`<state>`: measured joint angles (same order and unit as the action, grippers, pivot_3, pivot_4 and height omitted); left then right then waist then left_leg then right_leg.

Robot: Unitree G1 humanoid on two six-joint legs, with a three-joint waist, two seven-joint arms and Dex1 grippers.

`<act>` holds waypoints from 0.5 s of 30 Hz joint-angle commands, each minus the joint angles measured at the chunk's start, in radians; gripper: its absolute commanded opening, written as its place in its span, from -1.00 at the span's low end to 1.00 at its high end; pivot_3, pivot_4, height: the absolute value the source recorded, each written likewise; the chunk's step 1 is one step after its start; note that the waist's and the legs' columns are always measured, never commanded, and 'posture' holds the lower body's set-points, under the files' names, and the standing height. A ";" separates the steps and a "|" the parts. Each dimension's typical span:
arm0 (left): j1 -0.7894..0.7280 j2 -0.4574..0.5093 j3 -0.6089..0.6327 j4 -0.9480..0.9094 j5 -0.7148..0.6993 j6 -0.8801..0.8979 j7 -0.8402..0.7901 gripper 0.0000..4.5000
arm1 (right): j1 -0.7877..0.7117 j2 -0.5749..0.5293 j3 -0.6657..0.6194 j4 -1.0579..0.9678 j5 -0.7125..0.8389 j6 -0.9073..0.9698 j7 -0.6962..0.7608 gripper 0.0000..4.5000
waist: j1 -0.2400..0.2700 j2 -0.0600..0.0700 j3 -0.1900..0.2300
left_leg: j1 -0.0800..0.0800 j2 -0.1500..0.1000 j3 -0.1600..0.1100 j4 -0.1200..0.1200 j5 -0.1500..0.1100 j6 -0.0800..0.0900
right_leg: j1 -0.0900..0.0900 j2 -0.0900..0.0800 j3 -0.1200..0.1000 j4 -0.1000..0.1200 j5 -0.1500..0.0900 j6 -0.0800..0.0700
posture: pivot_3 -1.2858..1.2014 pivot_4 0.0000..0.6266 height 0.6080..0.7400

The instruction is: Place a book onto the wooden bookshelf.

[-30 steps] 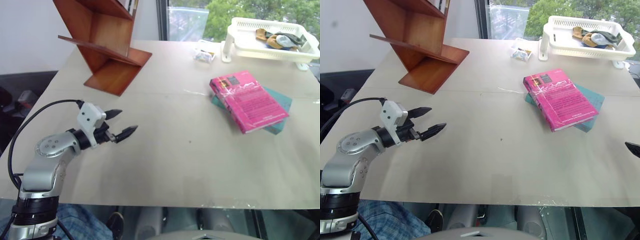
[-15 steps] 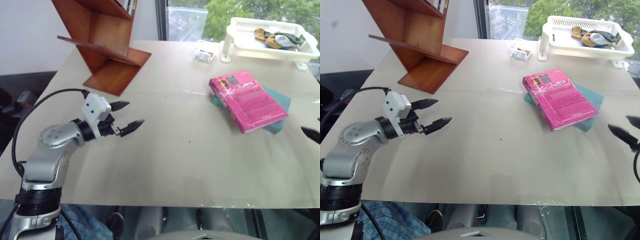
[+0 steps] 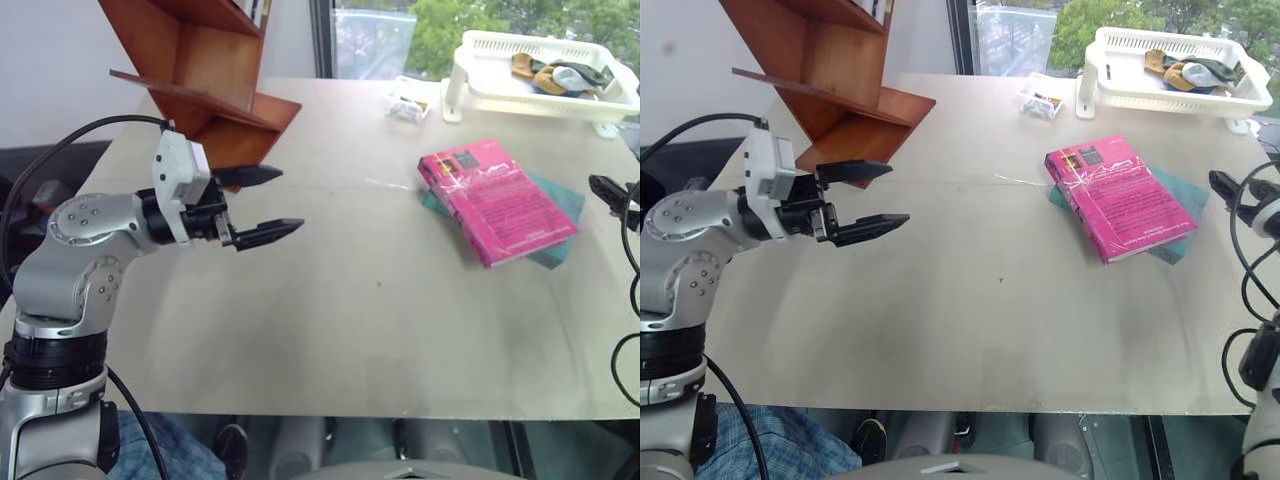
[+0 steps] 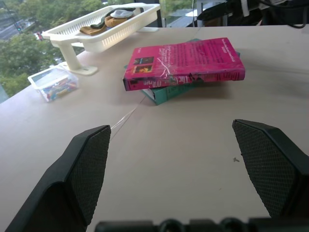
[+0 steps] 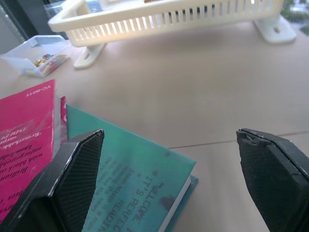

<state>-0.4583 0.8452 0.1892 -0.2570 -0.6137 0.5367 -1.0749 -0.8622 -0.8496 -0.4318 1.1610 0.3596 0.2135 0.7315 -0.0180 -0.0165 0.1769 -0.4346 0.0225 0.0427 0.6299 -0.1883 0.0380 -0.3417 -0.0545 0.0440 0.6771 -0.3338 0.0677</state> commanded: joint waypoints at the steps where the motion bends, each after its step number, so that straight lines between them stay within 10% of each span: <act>1: -0.010 0.017 0.023 -0.031 -0.014 -0.007 0.001 0.97 | -0.059 0.004 -0.022 0.073 -0.006 -0.050 -0.038 1.00 | 0.000 0.000 0.000 | 0.000 0.000 0.000 0.000 0.000 0.000 | 0.000 0.000 0.000 0.000 0.000 0.000 | 0.03 -0.52 1.00; 15: 0.121 0.088 0.120 -0.143 -0.039 0.044 0.046 0.97 | -0.077 0.103 0.027 0.154 -0.095 -0.070 -0.001 1.00 | -0.021 0.000 0.000 | 0.001 0.000 0.001 0.000 0.000 0.000 | 0.000 0.000 0.001 0.001 0.000 0.000 | 0.03 -0.52 1.00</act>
<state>-0.3419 0.9124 0.2621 -0.3552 -0.6328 0.5789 -1.0396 -0.9263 -0.7454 -0.4072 1.3186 0.2726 0.1475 0.7033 -0.0390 -0.0166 0.1771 -0.4338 0.0229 0.0434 0.6298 -0.1882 0.0379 -0.3417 -0.0545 0.0449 0.6781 -0.3338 0.0677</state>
